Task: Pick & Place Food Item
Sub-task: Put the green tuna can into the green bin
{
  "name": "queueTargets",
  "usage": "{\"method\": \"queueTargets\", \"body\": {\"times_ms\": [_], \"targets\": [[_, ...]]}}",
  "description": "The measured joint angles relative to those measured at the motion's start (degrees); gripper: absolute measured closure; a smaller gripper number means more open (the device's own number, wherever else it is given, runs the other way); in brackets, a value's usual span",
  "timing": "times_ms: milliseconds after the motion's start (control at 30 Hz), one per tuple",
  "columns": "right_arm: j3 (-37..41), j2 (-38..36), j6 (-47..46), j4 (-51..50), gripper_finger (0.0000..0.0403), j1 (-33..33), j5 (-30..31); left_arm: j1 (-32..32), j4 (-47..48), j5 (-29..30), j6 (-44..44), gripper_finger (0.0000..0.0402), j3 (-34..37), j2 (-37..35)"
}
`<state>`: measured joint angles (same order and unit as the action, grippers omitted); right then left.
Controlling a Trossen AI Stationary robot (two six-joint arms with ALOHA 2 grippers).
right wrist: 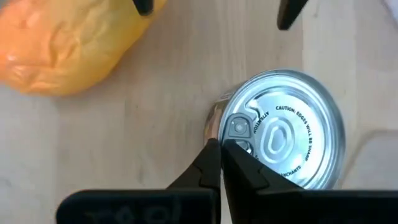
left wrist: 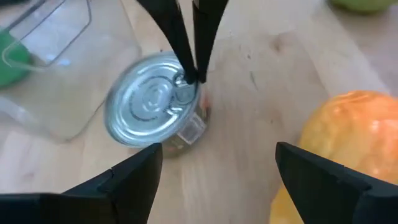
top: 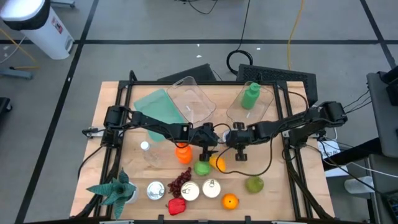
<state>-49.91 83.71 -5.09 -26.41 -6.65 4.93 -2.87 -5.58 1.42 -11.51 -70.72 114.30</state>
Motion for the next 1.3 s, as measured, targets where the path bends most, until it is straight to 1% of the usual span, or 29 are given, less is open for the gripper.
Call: {"method": "queueTargets", "body": {"times_ms": [233,300,467,667,733,867,967,1067,1167,1300], "targets": [[-0.08,-0.29,-2.31,0.61,0.0402,2.28,-2.37,-1.04,-2.11,4.66,-9.87,0.0078,0.00,0.00],[-0.15,-0.29,-3.78,1.16,0.0402,3.25,-3.60,-1.07,-2.79,4.82,-11.64,0.0078,0.00,0.00],[-0.32,-0.43,-6.26,2.07,0.0402,5.85,-6.44,-0.61,-4.20,5.21,-12.40,0.0078,0.00,0.00],[-1.11,-0.97,-8.07,2.64,0.0402,8.20,-9.83,0.54,-3.17,5.27,-13.91,0.0078,0.00,0.00],[-2.50,-0.95,-8.93,2.56,0.0402,8.60,-10.14,0.67,-3.08,6.13,-15.42,0.0078,0.00,0.00],[-4.76,-1.02,-9.41,2.64,0.0402,10.40,-13.22,0.65,-3.18,8.93,-19.35,0.0078,0.00,0.01],[-5.02,-1.02,-9.59,2.44,0.0402,11.64,-13.25,0.65,-2.60,10.50,-20.11,0.0078,0.00,0.02],[-5.09,-1.02,-10.22,2.75,0.0402,13.01,-14.23,0.65,-1.39,10.11,-19.79,0.0078,0.00,0.01],[-5.09,-1.02,-10.31,3.22,0.0402,13.41,-14.28,0.90,-1.88,8.94,-19.50,0.0078,0.00,0.30],[-5.09,-1.02,-11.28,5.14,0.0402,13.86,-15.80,1.68,-2.06,8.52,-19.45,0.0078,0.00,1.50]]}}
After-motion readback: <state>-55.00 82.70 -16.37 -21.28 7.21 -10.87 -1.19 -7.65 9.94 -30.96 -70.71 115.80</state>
